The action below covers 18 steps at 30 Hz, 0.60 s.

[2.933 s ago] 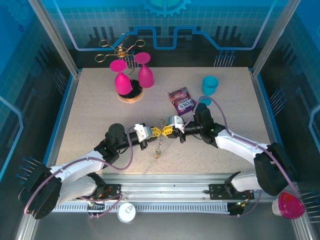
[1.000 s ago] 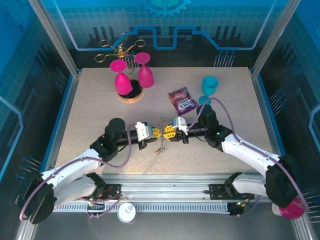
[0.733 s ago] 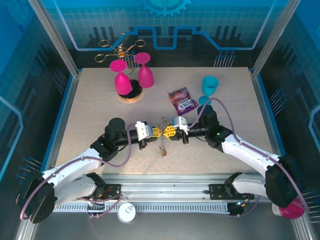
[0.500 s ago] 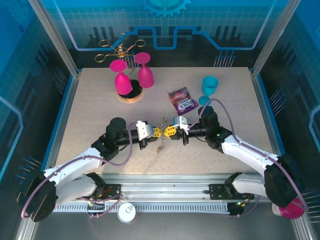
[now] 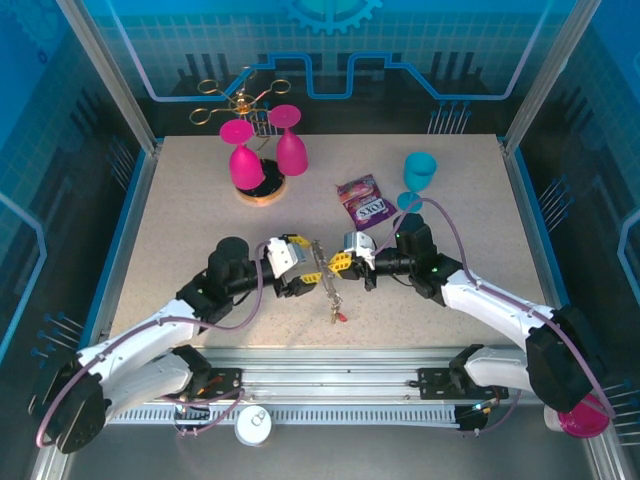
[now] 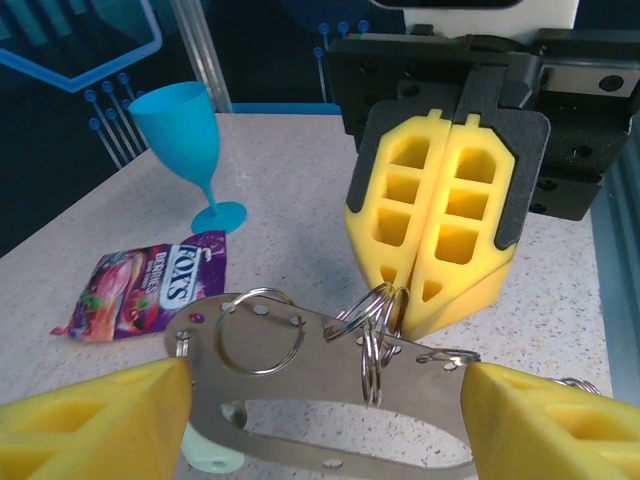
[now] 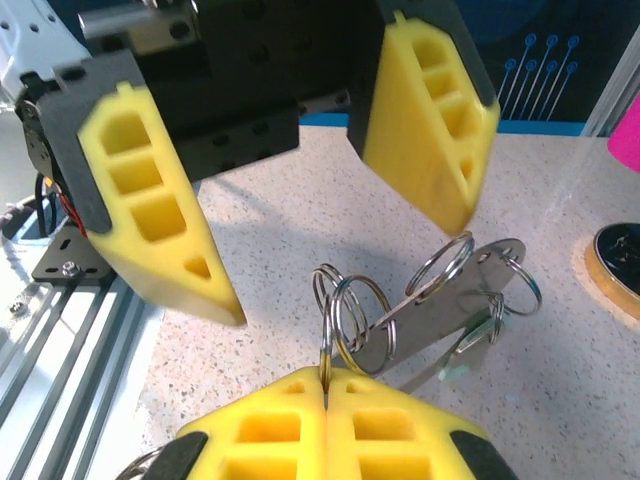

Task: Put the keys on the keyring

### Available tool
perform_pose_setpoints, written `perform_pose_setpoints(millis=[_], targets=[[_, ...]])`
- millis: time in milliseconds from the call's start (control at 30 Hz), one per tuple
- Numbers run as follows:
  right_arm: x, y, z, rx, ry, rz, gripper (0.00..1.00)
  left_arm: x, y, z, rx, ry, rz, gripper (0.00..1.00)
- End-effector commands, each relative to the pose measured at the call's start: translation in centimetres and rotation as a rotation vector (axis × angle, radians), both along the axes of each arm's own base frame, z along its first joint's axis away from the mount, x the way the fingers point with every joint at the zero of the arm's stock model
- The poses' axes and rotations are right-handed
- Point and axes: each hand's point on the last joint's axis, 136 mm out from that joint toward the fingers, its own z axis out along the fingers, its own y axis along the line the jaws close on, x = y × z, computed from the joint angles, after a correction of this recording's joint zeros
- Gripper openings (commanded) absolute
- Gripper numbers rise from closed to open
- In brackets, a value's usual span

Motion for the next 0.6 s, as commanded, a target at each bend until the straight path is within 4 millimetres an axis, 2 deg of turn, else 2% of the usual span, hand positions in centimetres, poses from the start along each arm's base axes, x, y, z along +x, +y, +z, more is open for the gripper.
perform_pose_setpoints(millis=[0, 67, 167, 233, 367, 567], targets=[[0.5, 0.2, 0.7, -0.017, -0.021, -0.011, 0.00, -0.4, 1.4, -1.4, 0.039, 0.061, 0.063, 0.67], [0.6, 0.1, 0.1, -0.040, -0.002, -0.019, 0.00, -1.2, 1.6, -1.1, 0.032, 0.090, 0.048, 0.49], [0.7, 0.1, -0.9, -0.092, 0.042, -0.028, 0.00, -3.7, 0.6, -1.3, 0.029, 0.189, -0.081, 0.23], [0.6, 0.2, -1.4, -0.123, 0.081, -0.031, 0.00, -4.8, -0.2, -1.8, 0.016, 0.268, -0.154, 0.14], [-0.3, 0.6, -2.3, -0.175, 0.161, -0.002, 0.00, -4.9, -1.6, -2.9, 0.015, 0.359, -0.229, 0.09], [-1.4, 0.7, -3.0, -0.217, 0.202, 0.037, 0.00, -2.0, -2.4, -3.8, 0.067, 0.346, -0.186, 0.21]])
